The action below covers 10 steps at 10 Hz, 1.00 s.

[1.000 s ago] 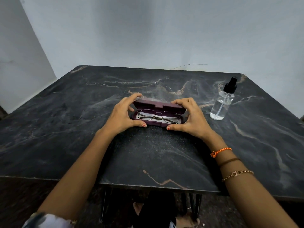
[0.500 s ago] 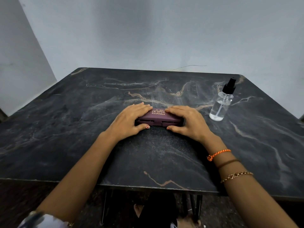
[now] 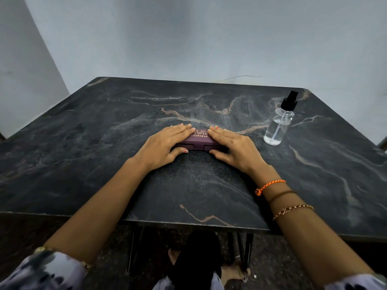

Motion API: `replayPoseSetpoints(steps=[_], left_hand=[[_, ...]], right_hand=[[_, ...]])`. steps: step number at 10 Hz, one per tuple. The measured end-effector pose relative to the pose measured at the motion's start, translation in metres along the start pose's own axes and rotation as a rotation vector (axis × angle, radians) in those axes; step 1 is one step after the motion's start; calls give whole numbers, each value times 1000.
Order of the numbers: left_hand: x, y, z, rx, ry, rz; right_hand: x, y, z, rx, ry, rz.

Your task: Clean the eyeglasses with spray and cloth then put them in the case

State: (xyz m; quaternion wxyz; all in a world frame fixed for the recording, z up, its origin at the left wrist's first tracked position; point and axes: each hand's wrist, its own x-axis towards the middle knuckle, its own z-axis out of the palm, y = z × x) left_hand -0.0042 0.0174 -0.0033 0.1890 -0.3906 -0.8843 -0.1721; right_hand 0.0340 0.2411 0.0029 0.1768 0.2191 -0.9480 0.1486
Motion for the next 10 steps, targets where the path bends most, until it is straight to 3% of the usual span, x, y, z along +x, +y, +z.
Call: replayPoseSetpoints(steps=[4, 7, 10], left_hand=[[0, -1, 4, -61, -37, -31], [-1, 3, -2, 17, 63, -29], [0, 0, 5, 107, 30, -299]], right_hand=[[-1, -2, 1, -29, -21, -8], [-3, -4, -1, -146, 113, 18], [-3, -6, -2, -118, 104, 156]])
